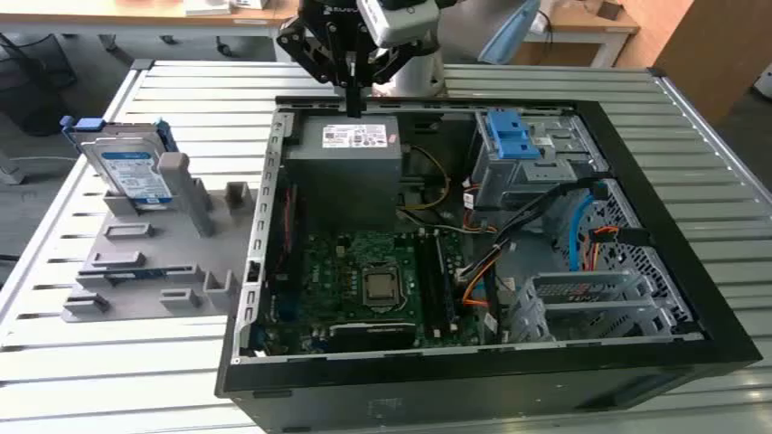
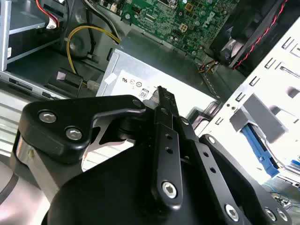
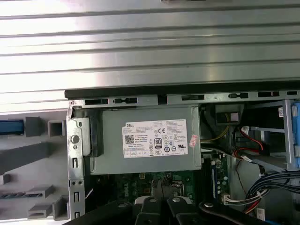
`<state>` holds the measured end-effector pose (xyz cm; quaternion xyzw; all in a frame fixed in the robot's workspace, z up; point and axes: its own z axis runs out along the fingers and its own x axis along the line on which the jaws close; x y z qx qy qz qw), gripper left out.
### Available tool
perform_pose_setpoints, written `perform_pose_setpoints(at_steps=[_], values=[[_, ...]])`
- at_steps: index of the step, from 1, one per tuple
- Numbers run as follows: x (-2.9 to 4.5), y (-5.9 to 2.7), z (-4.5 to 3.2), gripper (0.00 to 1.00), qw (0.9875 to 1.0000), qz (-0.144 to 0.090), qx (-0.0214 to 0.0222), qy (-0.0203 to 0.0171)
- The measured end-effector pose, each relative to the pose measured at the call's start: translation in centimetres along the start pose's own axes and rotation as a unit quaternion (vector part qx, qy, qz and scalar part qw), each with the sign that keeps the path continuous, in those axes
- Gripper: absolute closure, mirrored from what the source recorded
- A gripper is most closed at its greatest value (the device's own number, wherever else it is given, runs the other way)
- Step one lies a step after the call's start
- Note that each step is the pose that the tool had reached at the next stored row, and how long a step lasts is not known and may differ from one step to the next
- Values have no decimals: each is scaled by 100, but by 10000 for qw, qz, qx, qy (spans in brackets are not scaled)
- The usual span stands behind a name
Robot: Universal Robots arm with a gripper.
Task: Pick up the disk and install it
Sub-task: 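Reach for the disk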
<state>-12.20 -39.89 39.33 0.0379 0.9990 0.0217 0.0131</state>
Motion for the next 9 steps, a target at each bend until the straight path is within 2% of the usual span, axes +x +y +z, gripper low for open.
perform_pose_setpoints(at_steps=[9], values=[[21, -1, 0, 89, 10000, 0, 0, 0]])
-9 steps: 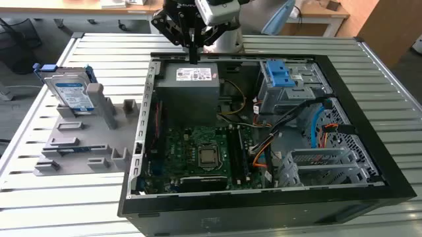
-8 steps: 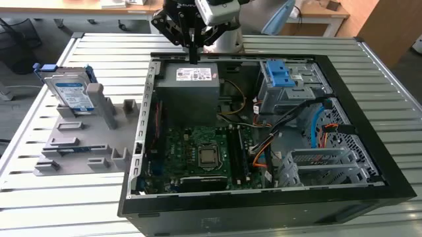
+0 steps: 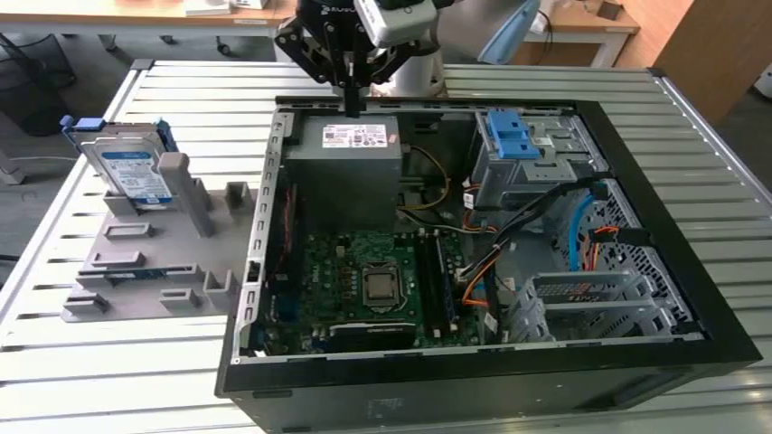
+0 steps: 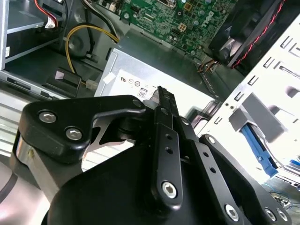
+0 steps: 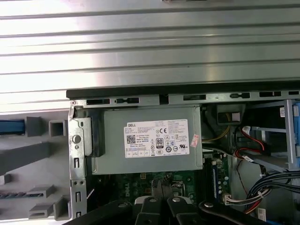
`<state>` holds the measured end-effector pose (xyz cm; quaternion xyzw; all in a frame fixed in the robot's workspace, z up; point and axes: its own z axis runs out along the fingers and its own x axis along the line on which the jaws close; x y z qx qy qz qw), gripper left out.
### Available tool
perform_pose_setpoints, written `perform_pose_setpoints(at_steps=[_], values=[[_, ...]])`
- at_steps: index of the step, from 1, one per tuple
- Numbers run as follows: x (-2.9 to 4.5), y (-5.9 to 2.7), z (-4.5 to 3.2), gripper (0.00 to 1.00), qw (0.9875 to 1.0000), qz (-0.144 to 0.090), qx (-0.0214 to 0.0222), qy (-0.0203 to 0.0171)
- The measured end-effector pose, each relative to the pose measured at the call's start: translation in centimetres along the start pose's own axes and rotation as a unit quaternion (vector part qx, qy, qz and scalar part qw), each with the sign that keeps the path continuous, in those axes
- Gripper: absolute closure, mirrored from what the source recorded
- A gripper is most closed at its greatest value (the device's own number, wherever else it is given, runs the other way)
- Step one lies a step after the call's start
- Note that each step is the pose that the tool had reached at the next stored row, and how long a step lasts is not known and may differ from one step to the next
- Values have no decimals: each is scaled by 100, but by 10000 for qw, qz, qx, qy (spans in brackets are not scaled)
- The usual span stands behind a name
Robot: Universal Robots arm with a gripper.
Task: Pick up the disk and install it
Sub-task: 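Reach for the disk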
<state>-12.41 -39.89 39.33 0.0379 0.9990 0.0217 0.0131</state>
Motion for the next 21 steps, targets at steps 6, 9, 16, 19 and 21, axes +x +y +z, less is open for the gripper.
perform_pose_setpoints(at_steps=[6, 9, 16, 19, 21], values=[[26, -2, 0, 89, 10000, 0, 0, 0], [33, -3, 0, 89, 10000, -1, 0, 0], [72, -6, 5, 89, 10000, 0, 0, 0], [81, -6, 6, 89, 10000, 0, 0, 0], [85, -7, 6, 89, 10000, 0, 1, 0]])
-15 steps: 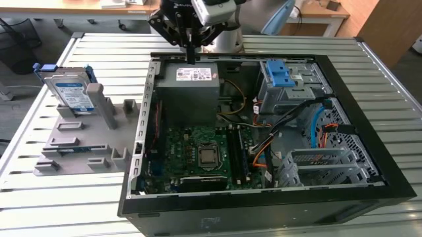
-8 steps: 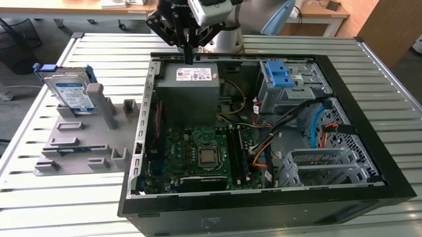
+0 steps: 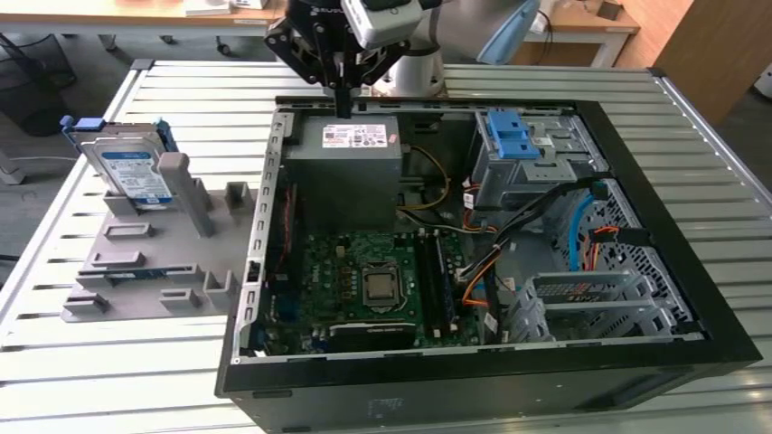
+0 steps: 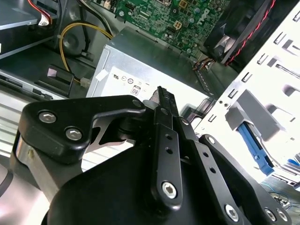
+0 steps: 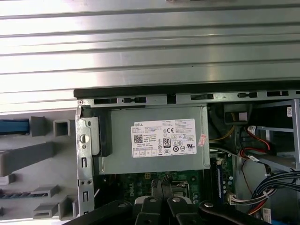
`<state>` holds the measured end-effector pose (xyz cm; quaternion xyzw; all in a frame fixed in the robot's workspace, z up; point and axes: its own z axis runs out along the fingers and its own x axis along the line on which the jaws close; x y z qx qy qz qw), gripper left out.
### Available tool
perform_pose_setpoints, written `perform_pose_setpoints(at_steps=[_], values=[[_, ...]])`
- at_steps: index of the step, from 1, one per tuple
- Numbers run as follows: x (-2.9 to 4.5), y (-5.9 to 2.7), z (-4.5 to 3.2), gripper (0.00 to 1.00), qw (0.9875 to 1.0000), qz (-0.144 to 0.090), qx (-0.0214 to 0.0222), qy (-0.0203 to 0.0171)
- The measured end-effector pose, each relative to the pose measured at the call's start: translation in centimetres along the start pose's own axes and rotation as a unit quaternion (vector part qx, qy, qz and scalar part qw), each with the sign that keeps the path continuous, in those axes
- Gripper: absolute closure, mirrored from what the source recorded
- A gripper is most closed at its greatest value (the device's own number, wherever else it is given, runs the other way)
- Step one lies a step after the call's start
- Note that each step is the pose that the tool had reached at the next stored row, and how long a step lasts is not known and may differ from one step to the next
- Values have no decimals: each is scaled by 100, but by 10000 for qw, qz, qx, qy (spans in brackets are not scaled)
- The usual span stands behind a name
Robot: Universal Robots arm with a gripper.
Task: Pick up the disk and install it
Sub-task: 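Reach for the disk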
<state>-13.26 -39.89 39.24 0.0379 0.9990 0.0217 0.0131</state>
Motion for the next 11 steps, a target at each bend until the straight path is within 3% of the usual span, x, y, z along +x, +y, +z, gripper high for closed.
perform_pose_setpoints(at_steps=[11], values=[[22, -2, 3, 89, 10000, 0, 0, 0]])
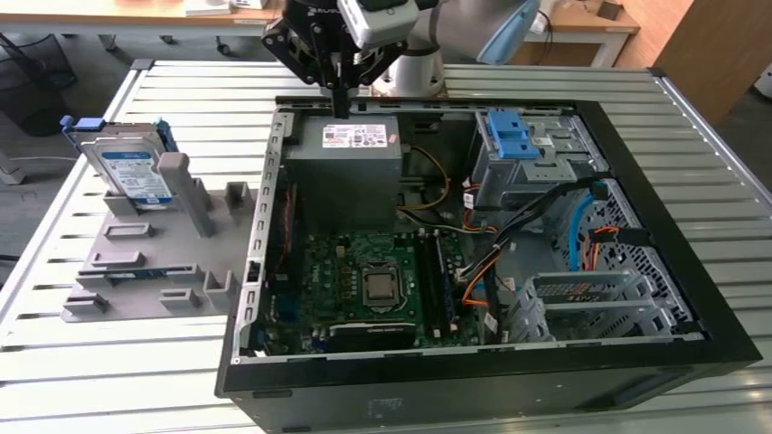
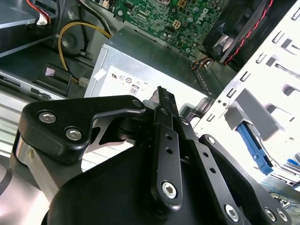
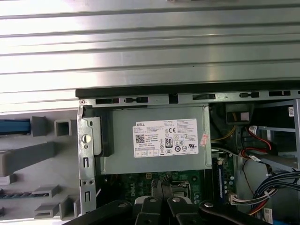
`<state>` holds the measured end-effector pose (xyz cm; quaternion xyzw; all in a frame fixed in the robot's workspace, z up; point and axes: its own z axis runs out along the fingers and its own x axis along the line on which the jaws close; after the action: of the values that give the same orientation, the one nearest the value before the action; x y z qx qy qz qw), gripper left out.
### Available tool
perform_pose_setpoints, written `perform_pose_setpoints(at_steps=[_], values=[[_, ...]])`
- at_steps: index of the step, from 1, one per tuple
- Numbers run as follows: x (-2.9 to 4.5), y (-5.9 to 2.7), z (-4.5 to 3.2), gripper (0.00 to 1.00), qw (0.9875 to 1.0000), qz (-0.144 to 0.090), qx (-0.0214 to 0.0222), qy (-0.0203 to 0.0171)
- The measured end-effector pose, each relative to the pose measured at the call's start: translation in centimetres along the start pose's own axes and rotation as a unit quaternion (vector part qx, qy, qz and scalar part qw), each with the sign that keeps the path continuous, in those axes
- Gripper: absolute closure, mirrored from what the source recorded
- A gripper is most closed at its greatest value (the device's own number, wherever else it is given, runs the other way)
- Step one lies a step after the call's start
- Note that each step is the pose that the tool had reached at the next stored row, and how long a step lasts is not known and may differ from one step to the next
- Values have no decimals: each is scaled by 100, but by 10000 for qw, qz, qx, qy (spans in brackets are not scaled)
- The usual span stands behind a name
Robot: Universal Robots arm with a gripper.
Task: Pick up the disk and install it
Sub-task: 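Reach for the disk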
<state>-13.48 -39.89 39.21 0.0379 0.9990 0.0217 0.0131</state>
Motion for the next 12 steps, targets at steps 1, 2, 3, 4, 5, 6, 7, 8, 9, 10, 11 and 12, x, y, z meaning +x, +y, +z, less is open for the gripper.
perform_pose_setpoints(at_steps=[1, 2, 3, 4, 5, 6, 7, 8, 9, 10, 11, 12], values=[[2, 0, 0, 89, 10000, 0, 0, 0], [3, 0, 0, 89, 10000, 0, 0, 0], [5, 0, 0, 89, 10000, 0, 0, 0], [5, -1, 0, 89, 10000, 0, 0, 0], [6, -1, 0, 89, 10000, 0, 0, 0], [8, -1, 0, 89, 10000, 0, 0, 0], [11, -1, 0, 89, 10000, 0, 0, 0], [14, -1, 0, 89, 10000, 0, 0, 0], [16, -1, 0, 89, 10000, 0, 1, 0], [20, -2, 0, 89, 10000, 0, 0, 0], [23, -2, 0, 89, 10000, 0, 0, 0], [26, -2, 0, 89, 10000, 0, 0, 0]])
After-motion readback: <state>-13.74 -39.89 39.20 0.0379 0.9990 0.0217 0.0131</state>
